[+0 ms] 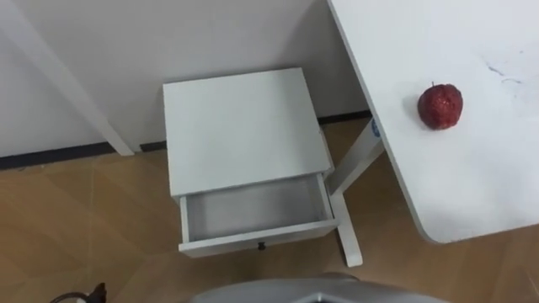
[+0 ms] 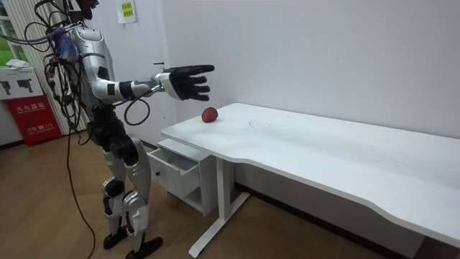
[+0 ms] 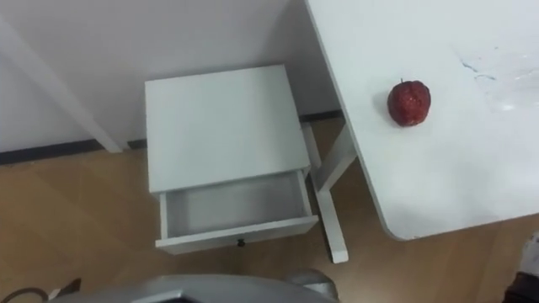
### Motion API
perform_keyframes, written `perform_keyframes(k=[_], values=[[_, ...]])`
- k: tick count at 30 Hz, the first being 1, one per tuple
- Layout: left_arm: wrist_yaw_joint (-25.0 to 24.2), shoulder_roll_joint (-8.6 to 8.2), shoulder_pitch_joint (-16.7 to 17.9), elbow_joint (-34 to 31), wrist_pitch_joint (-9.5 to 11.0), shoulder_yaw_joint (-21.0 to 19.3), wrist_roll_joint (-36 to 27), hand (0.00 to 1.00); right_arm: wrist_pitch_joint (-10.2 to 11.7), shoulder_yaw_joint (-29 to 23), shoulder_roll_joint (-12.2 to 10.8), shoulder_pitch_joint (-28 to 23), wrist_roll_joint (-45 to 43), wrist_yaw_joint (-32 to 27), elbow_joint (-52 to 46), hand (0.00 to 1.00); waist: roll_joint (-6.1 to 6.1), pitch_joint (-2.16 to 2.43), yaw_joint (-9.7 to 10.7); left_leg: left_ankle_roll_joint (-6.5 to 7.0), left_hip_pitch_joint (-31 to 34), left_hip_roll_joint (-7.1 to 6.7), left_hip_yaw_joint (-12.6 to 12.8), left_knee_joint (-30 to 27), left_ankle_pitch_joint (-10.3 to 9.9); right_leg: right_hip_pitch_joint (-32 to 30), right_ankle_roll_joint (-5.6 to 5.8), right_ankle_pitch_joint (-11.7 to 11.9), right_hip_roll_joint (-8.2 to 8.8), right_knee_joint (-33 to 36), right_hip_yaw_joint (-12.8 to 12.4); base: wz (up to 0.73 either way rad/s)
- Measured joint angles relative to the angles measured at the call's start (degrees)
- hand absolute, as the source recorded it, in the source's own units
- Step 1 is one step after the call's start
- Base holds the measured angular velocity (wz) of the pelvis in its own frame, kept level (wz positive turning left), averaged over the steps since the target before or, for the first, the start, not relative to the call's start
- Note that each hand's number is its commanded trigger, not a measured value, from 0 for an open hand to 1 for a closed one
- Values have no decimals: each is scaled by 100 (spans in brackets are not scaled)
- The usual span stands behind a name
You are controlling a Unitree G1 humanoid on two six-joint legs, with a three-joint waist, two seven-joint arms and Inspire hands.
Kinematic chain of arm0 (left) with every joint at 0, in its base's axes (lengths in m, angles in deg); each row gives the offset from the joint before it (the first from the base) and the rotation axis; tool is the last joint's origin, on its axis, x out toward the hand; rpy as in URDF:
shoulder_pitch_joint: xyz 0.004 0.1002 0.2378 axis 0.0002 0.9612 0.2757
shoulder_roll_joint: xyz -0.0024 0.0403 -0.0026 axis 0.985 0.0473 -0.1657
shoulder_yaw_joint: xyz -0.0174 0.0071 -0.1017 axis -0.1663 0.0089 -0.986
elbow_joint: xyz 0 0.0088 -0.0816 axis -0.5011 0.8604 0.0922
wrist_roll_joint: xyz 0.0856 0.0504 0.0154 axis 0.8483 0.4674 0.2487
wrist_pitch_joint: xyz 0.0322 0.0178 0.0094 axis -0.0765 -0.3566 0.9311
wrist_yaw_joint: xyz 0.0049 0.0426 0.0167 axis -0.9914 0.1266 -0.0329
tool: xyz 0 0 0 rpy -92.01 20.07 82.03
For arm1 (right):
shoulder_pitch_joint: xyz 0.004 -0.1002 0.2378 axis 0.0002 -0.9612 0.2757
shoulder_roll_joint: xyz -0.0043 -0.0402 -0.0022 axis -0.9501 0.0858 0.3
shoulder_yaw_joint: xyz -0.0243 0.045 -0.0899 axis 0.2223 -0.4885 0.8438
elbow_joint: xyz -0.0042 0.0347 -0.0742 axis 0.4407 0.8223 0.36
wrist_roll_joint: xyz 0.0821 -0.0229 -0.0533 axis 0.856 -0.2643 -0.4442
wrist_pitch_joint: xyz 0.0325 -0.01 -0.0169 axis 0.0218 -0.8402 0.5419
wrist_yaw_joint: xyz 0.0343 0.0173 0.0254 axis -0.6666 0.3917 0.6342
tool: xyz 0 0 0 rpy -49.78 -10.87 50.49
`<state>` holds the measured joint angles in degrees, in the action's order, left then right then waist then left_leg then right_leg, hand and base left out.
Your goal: Put apple and close drawer
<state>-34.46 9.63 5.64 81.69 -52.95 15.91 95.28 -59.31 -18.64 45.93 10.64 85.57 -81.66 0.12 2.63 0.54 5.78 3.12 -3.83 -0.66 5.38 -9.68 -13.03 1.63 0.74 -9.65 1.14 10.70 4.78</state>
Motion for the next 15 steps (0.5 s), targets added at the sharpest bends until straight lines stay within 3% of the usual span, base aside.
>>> perform_keyframes(k=[6, 9, 15], values=[[33, -21, 28, 279, -60, 219, 11, 0, -313, 756, -7, -72, -550, 921, -1, 0, -24, -60, -149, 0, -35, 4, -42, 16, 0, 48, 0, 0, 5, -7, 14, 2], [32, -37, 56, 281, -153, 218, 13, 0, -459, 952, -6, -73, -636, 1311, -1, 0, -23, -67, -177, -1, -26, 5, -76, 20, 0, 46, 0, 0, 5, -10, 38, 3], [19, -24, 48, 275, -167, 210, 15, 0, -495, 1261, -2, -68, -1296, 1957, -7, 0, 21, -78, -298, -1, -104, 4, -31, 14, 0, 123, 0, 0, 8, -24, 32, -1]])
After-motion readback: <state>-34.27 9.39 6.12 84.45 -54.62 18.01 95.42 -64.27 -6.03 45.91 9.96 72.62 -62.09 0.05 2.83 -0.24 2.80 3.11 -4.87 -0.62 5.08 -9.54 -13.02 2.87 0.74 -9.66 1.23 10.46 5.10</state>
